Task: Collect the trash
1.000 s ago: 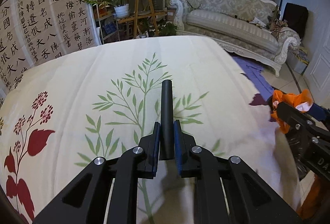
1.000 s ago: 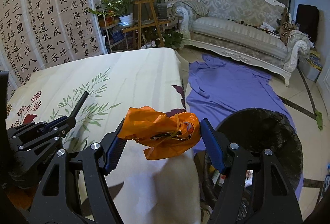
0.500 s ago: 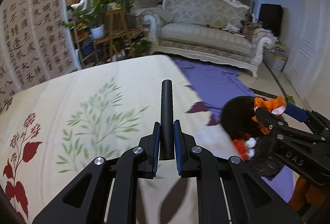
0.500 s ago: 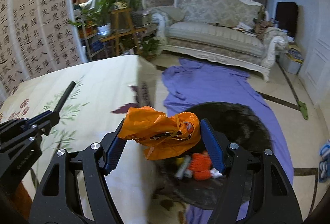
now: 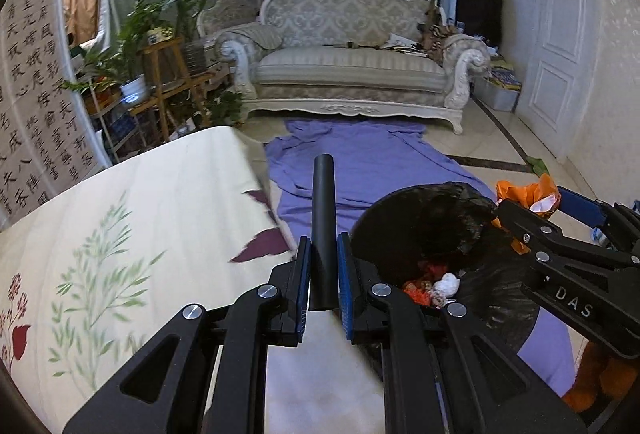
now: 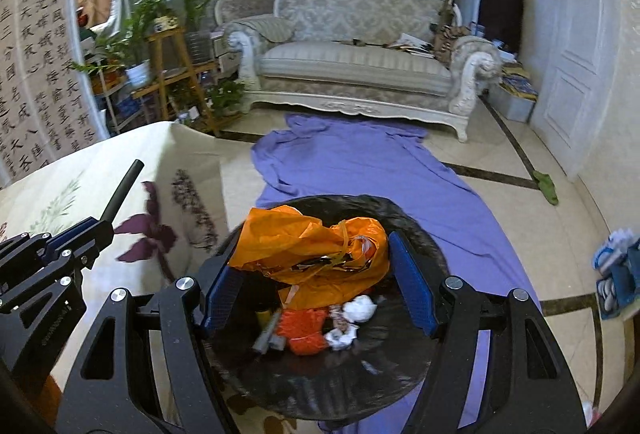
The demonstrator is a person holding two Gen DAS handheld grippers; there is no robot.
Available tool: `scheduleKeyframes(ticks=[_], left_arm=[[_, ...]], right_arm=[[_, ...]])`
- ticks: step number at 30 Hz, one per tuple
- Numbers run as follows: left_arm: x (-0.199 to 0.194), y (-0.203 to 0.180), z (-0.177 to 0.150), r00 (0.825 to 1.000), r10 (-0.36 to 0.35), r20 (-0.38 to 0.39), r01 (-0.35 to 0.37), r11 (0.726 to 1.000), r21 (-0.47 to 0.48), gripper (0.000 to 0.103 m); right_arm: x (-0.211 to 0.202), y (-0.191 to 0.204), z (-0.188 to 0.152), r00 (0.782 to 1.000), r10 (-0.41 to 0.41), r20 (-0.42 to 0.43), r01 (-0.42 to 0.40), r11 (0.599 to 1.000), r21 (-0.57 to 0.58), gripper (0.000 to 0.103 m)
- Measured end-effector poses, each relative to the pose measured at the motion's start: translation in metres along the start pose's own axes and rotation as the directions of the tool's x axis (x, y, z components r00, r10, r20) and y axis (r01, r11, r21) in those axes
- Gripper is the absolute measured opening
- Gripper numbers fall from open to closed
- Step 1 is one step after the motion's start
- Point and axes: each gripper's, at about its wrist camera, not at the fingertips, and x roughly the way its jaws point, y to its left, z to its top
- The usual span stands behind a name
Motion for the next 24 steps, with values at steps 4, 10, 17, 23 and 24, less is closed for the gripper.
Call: scheduleKeyframes(ticks=[4, 10, 17, 23, 24], left_arm=[[0.013, -0.012, 0.004, 1.000, -0.014, -0.005, 0.014, 1.000, 0.024, 0.014], [0.025, -0.024, 0.006, 1.000, -0.003, -0.014, 0.004, 0.999, 0.054, 0.031], [0.025, -0.025, 0.004, 1.000, 0.000, -0.012, 0.001, 0.999, 0.043, 0.054], [0.021, -0.024, 0.003, 1.000, 0.008, -0.011, -0.008, 0.999, 0.034, 0.059], [0.019, -0.024, 0.004, 1.000, 0.010, -0.007, -0.010, 0.999, 0.032, 0.063]], right_arm=[[0.012, -0.015, -0.001, 1.000, -0.020, -0.009, 0.020, 1.000, 0.022, 0.070], [0.026, -0.028, -0.003, 0.999, -0.041, -0.034, 0.042, 0.998, 0.048, 0.072], [0.029, -0.037, -0.006, 0.998, -0.052, -0.045, 0.055, 0.996, 0.067, 0.074], [0.028, -0.038, -0.007, 0.998, -0.050, -0.046, 0.053, 0.996, 0.068, 0.077], [0.027, -0.039, -0.007, 0.998, -0.051, -0.043, 0.054, 0.996, 0.068, 0.077]])
